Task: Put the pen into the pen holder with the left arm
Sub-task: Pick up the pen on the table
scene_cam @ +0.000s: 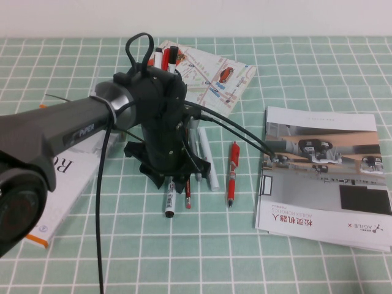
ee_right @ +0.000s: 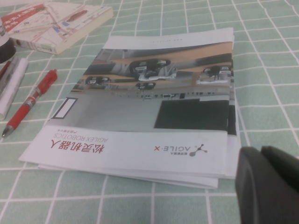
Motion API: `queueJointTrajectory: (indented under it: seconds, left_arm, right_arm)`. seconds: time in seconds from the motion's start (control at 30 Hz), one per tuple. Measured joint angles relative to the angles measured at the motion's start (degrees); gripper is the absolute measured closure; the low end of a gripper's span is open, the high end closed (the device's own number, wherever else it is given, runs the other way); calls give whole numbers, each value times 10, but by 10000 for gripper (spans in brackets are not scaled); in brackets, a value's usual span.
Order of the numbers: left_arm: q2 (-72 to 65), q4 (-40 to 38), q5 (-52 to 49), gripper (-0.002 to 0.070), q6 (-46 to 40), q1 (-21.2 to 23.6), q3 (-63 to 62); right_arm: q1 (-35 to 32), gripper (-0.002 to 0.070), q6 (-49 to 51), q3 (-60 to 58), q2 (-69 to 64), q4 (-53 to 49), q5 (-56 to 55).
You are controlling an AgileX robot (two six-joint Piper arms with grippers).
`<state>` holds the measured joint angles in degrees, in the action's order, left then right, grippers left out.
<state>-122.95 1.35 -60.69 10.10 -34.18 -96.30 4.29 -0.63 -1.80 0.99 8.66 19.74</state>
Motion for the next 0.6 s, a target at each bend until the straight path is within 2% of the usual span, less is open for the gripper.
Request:
queueJointTrajectory:
  seconds: [0.07,0.23,0.6]
  left_arm:
    - [-2,1,-3,397,4,0,-2]
    - [-4,10,-9,570,7,0,-4]
    - [24,4,-15,566,-46,0,4]
  right_arm:
    - [0,696,0,0,0,0,0]
    - [0,696,0,0,0,0,0]
    - [0,696,0,0,0,0,0]
